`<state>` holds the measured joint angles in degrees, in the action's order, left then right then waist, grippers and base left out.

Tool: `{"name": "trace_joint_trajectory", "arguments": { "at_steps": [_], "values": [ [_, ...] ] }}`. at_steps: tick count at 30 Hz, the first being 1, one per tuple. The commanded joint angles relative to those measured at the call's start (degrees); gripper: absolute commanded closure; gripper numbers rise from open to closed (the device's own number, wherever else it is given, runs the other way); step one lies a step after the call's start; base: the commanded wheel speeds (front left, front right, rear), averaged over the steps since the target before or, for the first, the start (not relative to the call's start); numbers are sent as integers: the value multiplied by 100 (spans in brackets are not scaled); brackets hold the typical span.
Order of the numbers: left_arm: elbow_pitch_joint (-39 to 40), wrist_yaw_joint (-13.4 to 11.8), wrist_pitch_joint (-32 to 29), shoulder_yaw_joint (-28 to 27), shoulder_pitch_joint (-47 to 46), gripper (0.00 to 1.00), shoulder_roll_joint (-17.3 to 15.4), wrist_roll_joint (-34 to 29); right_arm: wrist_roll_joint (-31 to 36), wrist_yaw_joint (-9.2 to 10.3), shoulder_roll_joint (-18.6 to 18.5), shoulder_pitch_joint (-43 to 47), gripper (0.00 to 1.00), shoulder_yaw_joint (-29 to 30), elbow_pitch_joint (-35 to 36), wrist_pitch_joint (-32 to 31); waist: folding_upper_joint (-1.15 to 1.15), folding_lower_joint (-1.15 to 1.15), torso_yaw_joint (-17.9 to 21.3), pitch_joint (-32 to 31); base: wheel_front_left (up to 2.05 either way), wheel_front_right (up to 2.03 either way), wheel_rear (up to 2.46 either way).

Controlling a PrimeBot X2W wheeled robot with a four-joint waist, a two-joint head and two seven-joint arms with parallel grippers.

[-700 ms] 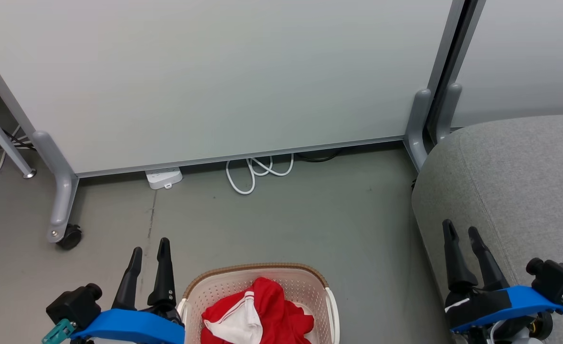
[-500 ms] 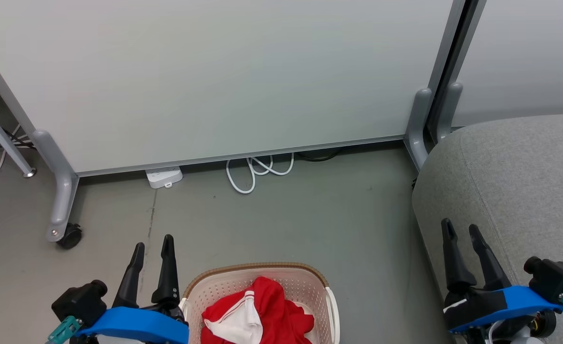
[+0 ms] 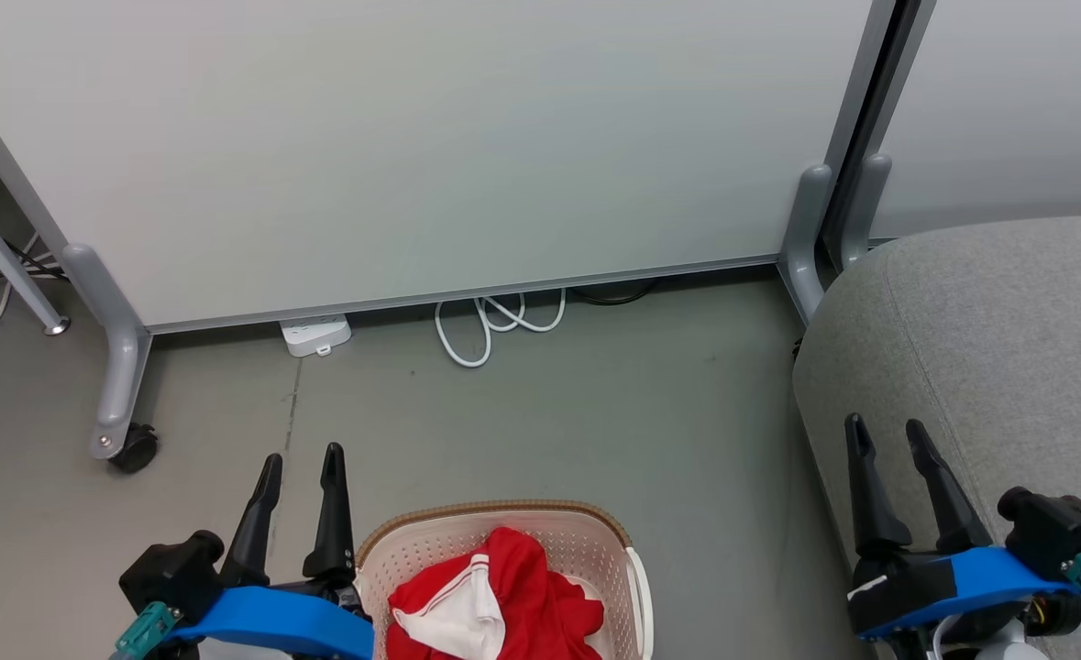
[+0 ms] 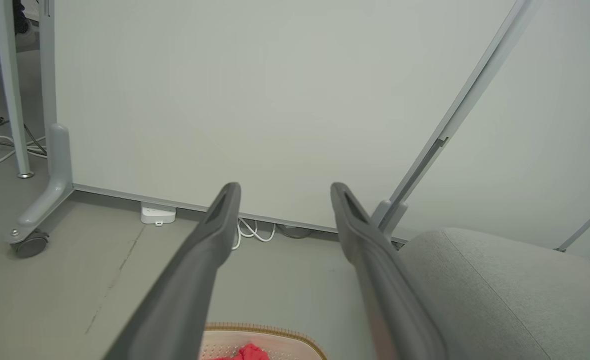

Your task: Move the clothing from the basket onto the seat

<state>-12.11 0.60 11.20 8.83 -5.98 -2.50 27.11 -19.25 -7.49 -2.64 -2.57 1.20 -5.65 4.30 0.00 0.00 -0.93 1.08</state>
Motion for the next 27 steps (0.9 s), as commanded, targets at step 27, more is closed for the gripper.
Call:
{"name": "trace_joint_trajectory", "arguments": {
  "at_steps": [27],
  "values": [
    [-4, -171, 329, 167, -117, 0, -52, -1120, 1226, 1, -35, 59, 0, -19, 149, 263, 0, 0, -60, -24, 0, 0, 0]
  ]
}}
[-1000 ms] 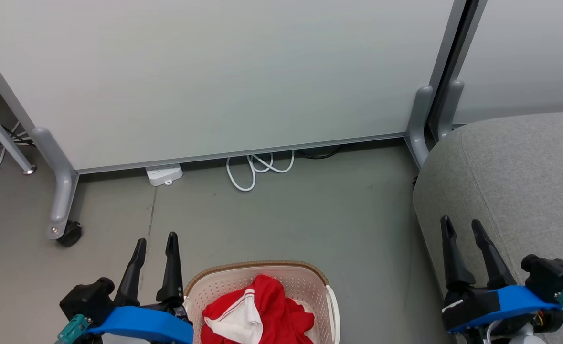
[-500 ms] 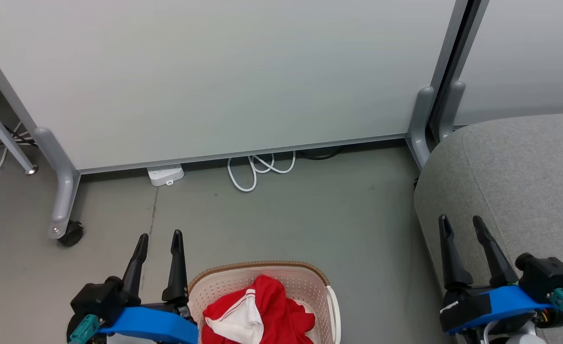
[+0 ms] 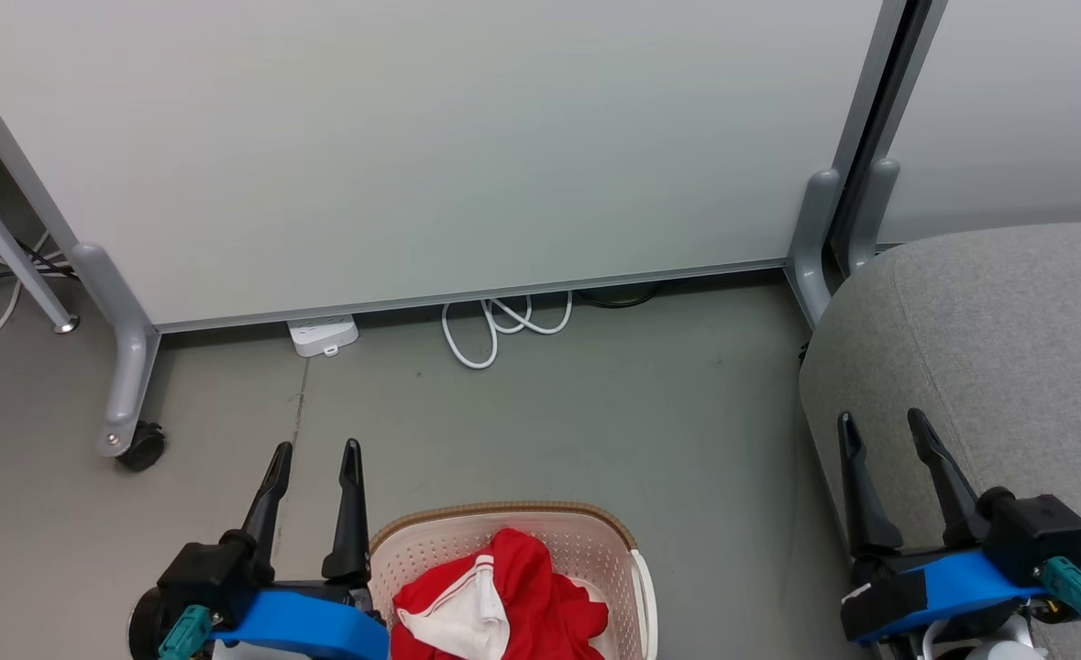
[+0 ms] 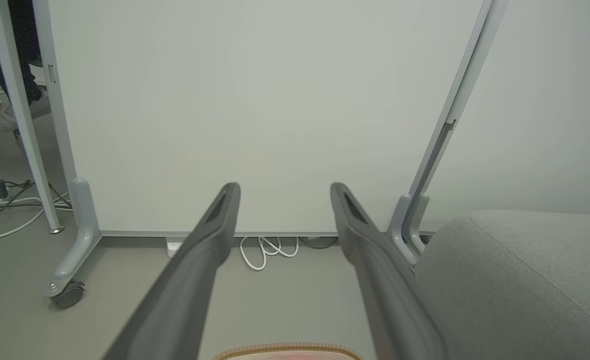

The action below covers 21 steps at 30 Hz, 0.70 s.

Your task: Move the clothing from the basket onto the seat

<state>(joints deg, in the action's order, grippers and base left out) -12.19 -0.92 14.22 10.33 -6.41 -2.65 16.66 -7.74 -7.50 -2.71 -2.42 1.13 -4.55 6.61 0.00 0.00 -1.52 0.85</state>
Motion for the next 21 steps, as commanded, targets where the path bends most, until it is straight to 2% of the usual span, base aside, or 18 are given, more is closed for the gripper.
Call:
{"name": "trace_joint_trajectory", "arguments": {
  "at_steps": [1, 8, 21],
  "values": [
    [7, -29, 44, 20, -74, 0, -35, -99, 112, 2, -28, 46, 0, -14, 39, 47, 0, 0, -2, -3, 0, 0, 0],
    [29, -54, 112, 51, -65, 0, -39, -283, 367, 2, -30, 46, 0, -27, 63, 109, 0, 0, -7, 3, 0, 0, 0],
    [-17, -25, 102, 61, -55, 0, -37, -291, 318, 2, -28, 50, 0, -32, 70, 96, 0, 0, -7, 41, 0, 0, 0]
  ]
}}
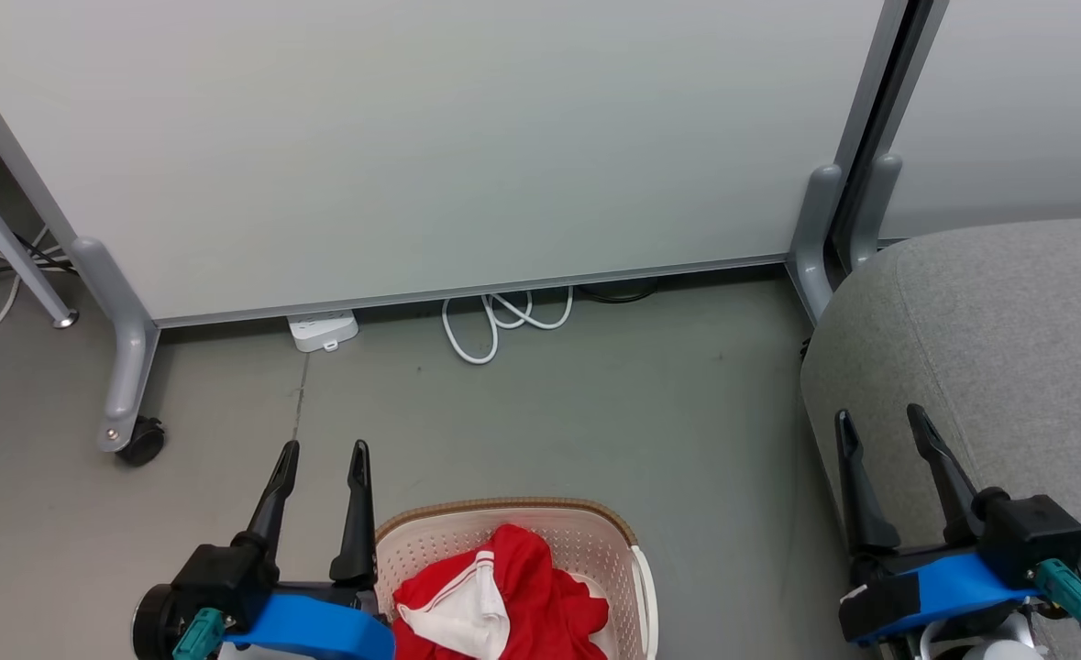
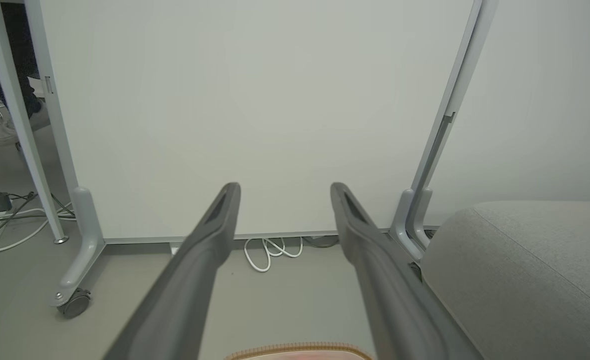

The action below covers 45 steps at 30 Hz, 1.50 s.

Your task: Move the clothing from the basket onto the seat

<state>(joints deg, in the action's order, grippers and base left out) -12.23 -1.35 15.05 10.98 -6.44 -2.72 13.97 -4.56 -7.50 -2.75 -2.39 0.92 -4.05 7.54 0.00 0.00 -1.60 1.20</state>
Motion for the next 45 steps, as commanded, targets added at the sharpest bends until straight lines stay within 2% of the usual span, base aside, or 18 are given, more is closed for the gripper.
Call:
{"name": "trace_joint_trajectory", "arguments": {
  "at_steps": [1, 7, 13, 20, 28, 34, 40, 45],
  "values": [
    [-19, 27, 20, 5, -53, 0, -31, -19, -11, 2, -24, 45, 0, -14, 27, 7, 0, 0, 2, 18, 0, 0, 0],
    [-112, 52, 20, 87, -72, 0, -30, 30, -10, 2, -24, -32, 0, -71, 67, 12, 0, 0, 51, 156, 0, 0, 0],
    [-422, 59, 19, 20, -127, 0, -35, 91, 54, 2, -22, -436, 0, -365, 193, -14, 0, 0, 376, 629, 0, 0, 0],
    [-1250, 151, 14, 67, -650, 0, -34, 258, 9, 3, -20, -956, 0, -570, 419, 22, 0, 0, 779, 1737, 0, 0, 0],
    [-2490, 301, -25, 98, -1833, 0, -139, 251, -133, 3, -16, -1532, 0, -824, 533, 205, 0, 0, 1334, 3124, 0, 0, 0],
    [-3462, 384, -80, 123, -2554, 0, -143, 278, -255, 3, -13, -1731, 0, -954, 437, 363, 0, 0, 1627, 3741, 0, 0, 0],
    [-4262, 211, -48, 93, -3079, 0, -255, 246, -539, 3, -14, -1823, 0, -1198, 407, 511, 0, 0, 1887, 4143, 0, 0, 0],
    [-4601, 63, -12, -70, -3387, 0, -406, 323, -579, 3, -14, -1868, 0, -1323, 341, 600, 0, 0, 2017, 4430, 0, 0, 0]
  ]
}}
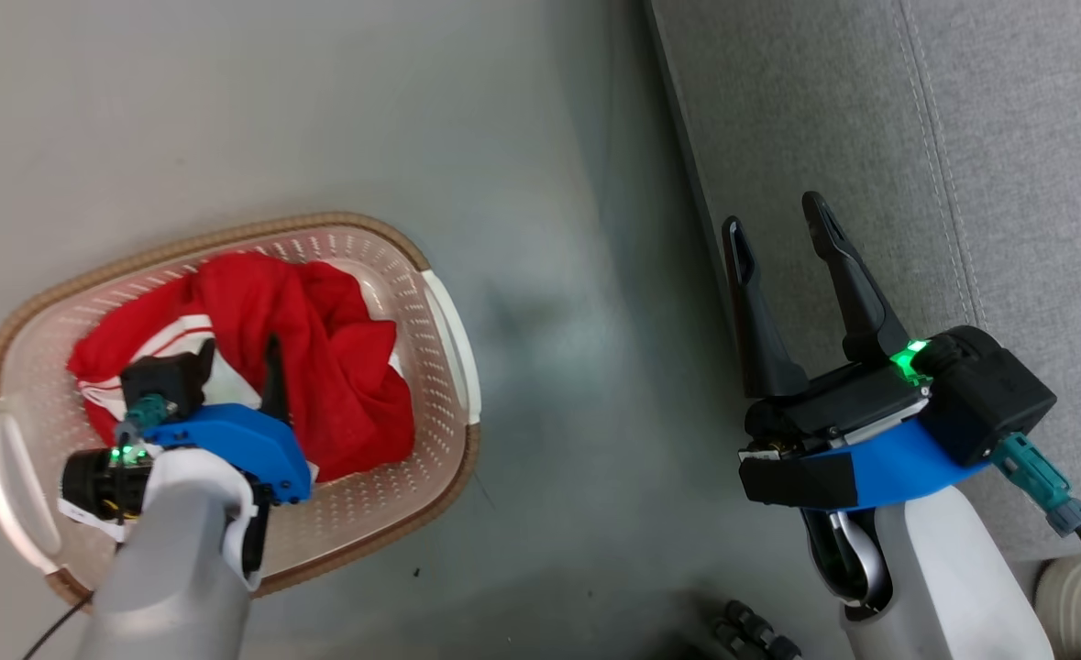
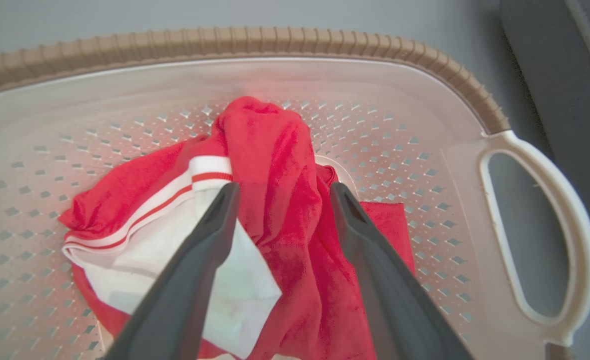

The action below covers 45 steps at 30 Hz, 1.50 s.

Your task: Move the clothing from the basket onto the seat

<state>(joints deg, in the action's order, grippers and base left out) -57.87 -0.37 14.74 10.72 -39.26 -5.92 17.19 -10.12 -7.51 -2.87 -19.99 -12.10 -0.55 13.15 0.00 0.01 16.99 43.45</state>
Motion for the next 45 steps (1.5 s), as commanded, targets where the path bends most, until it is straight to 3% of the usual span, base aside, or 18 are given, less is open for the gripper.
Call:
{"name": "trace_joint_trajectory", "arguments": {
  "at_steps": [1, 6, 16, 17, 18, 19, 35, 39, 45],
  "values": [
    [-88, -70, 26, -59, -149, 0, -124, 3, -25, 4, -2, -119, 0, -29, -13, 60, 0, -1, 177, 258, 0, 0, 0],
    [-298, -191, 49, -148, -361, 0, -327, 22, -96, 4, -2, -193, 0, -65, 7, 114, 0, -1, 256, 507, 0, 0, 0],
    [-632, -149, 49, -137, -691, 0, -455, 37, -150, 4, -3, -296, 0, -173, -15, 175, 0, -1, 303, 803, 0, 0, 0],
    [-684, -152, 48, -144, -717, 26, -445, 52, -152, 4, -3, -299, 0, -175, -25, 181, 0, -1, 301, 813, 0, 0, 0],
    [-729, -145, 48, -142, -749, 86, -436, 66, -150, 4, -3, -300, 0, -176, -37, 183, 0, -1, 298, 819, 0, 0, 0],
    [-761, -129, 49, -139, -778, 100, -426, 81, -148, 4, -3, -303, 0, -177, -48, 186, 0, -1, 293, 823, 0, 0, 0],
    [-763, -35, 51, -152, -656, 100, -225, 176, 3, 4, -3, -395, 0, -111, -265, 203, 0, -1, 157, 513, 0, 0, 0],
    [-719, 14, 49, -122, -495, 100, -130, 158, 51, 4, -4, -376, 0, -120, -417, 201, 0, -1, 17, 80, 0, 0, 0],
    [-661, 332, 50, 91, -166, 100, 109, 65, 204, 4, -6, -120, 0, -38, -702, 163, 0, -1, -395, -971, 0, 0, 0]
  ]
}}
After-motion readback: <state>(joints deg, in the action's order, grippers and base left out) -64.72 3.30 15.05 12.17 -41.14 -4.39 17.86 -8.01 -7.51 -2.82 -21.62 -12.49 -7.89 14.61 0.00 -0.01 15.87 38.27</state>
